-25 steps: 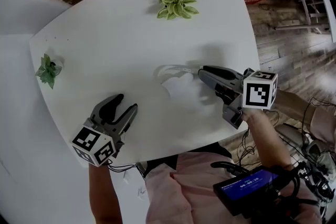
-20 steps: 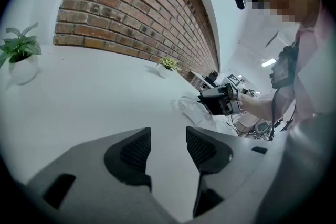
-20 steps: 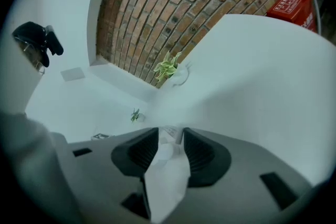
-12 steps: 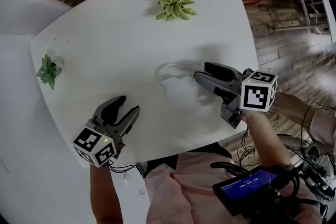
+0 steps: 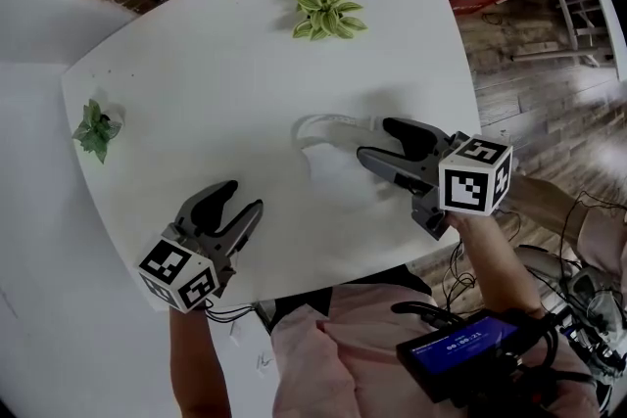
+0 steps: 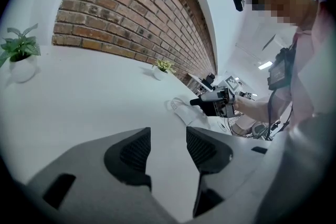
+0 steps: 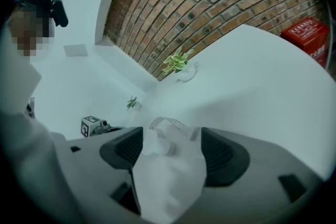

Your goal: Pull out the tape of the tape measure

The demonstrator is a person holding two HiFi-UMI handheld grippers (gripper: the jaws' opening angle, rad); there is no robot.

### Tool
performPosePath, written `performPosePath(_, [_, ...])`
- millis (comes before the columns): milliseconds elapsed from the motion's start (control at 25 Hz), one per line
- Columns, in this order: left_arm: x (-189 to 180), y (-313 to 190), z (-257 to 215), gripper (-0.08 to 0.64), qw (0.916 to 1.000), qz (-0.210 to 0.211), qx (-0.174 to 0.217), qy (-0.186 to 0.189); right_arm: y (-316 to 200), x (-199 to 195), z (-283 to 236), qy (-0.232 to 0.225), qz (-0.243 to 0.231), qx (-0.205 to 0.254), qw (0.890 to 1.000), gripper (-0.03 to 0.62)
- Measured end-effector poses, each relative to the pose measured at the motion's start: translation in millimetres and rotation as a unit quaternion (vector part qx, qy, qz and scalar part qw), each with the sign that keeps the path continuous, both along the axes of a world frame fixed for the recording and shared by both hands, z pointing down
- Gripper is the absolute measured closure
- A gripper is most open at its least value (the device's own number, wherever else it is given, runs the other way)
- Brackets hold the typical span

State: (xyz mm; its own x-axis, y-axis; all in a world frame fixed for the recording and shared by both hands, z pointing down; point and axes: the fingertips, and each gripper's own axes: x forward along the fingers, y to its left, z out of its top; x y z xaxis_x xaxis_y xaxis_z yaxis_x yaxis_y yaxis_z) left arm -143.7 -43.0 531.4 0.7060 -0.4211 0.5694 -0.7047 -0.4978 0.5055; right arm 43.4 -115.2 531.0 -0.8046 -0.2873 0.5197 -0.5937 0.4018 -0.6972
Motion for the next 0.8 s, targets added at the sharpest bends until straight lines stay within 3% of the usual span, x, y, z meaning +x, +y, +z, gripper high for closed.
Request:
performPosePath(440, [-1.0,1.1,-22.2,0.339,0.9995,-0.020,0.026,0.003,0.8,4.6,-21.0,-0.002,0.004,0.027,1.000,0.246])
performPosePath(800, [-5.8,3.0,-59.8,0.361,0.9951,-0.063,0.075,0.004,7.0,2.4,-52.5,-0.010,-0.002,0.062,0.998,0.252])
